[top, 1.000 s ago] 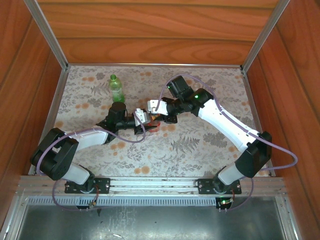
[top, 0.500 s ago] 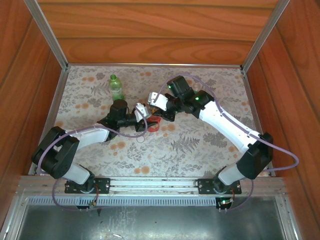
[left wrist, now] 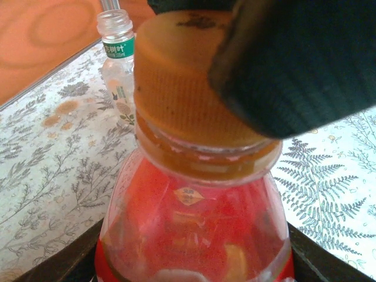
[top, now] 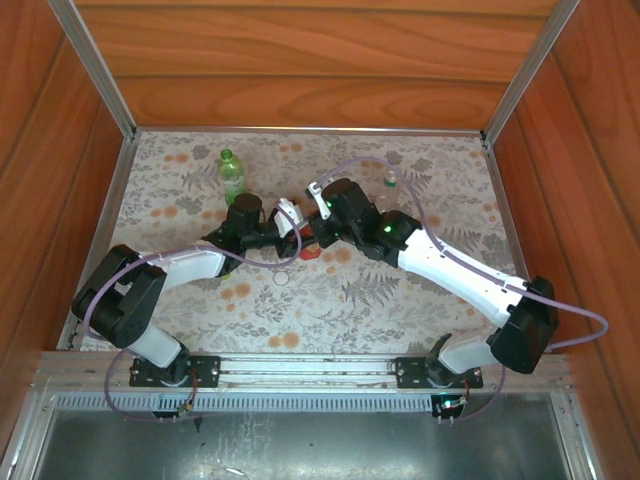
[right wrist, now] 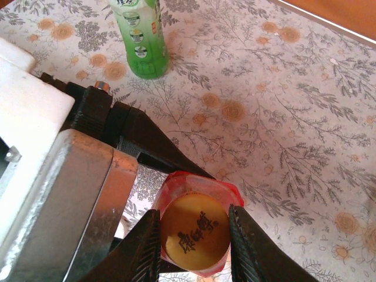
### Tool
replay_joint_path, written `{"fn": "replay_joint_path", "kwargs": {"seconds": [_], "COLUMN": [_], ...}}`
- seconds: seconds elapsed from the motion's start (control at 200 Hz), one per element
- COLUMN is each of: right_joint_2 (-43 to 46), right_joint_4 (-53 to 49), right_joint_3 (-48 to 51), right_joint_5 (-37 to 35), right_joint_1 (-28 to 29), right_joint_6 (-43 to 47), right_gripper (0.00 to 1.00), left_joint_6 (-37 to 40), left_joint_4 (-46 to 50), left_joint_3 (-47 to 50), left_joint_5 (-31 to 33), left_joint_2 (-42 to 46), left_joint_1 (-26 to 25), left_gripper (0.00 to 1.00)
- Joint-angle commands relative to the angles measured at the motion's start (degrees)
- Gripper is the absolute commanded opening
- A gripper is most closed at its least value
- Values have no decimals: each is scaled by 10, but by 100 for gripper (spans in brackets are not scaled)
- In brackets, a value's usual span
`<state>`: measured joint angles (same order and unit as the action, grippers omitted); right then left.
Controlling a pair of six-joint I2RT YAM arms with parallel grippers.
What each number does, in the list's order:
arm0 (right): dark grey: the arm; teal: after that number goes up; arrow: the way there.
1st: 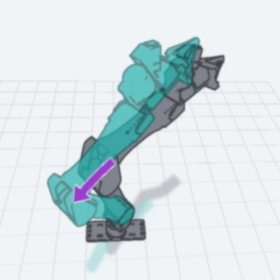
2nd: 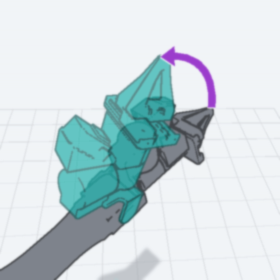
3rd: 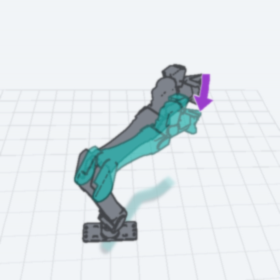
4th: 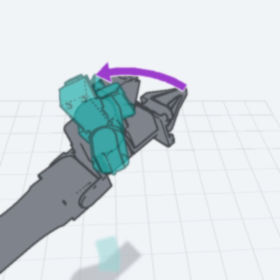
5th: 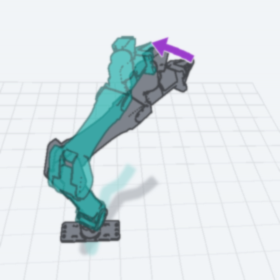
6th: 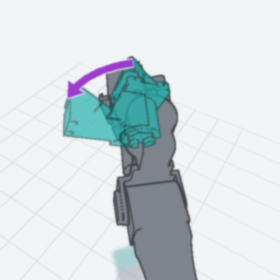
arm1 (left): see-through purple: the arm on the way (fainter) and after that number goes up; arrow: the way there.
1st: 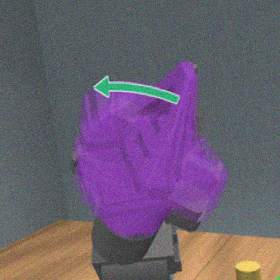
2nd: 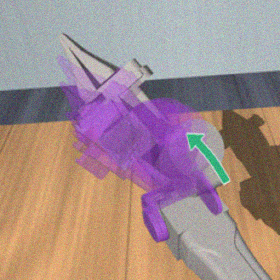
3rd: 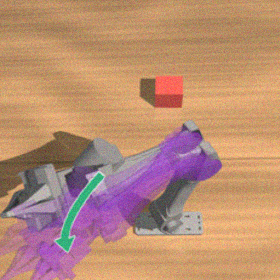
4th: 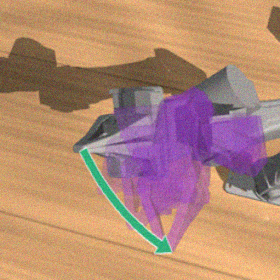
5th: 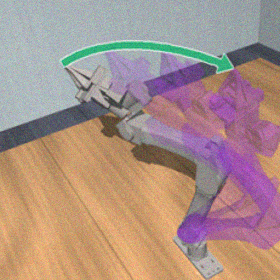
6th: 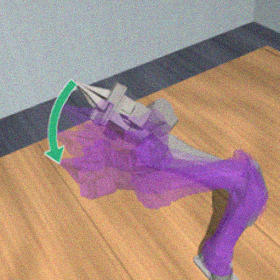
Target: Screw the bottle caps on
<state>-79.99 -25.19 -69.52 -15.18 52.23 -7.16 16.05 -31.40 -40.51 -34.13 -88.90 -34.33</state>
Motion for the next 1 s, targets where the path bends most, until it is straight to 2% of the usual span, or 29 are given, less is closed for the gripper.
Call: {"fn": "replay_joint_path", "kwargs": {"seconds": [0.0,0.085,0.19,0.27,0.465,0.565,0.735,0.994], "right_joint_2": [20,50,93,125,144,122,72,22], "right_joint_4": [-16,24,53,66,67,56,37,10], "right_joint_3": [34,56,85,114,123,98,62,39], "right_joint_5": [25,52,93,135,161,208,263,305], "right_joint_1": [5,2,-4,-7,-25,-50,-67,-71], "right_joint_6": [40,102,196,290,348,332,336,355], "right_gripper": [31,42,63,71,70,65,64,49], "left_joint_6": [-15,-8,11,30,79,90,86,79], "left_joint_4": [-10,-10,-10,-10,-10,-10,-10,-10], "left_joint_3": [-1,4,15,25,45,51,50,48], "left_joint_5": [4,-7,-20,-36,-80,-97,-103,-101], "left_joint_2": [2,5,13,21,35,42,43,44], "left_joint_1": [1,2,2,2,2,1,2,2], "left_gripper": [58,58,58,58,58,58,58,58]}}
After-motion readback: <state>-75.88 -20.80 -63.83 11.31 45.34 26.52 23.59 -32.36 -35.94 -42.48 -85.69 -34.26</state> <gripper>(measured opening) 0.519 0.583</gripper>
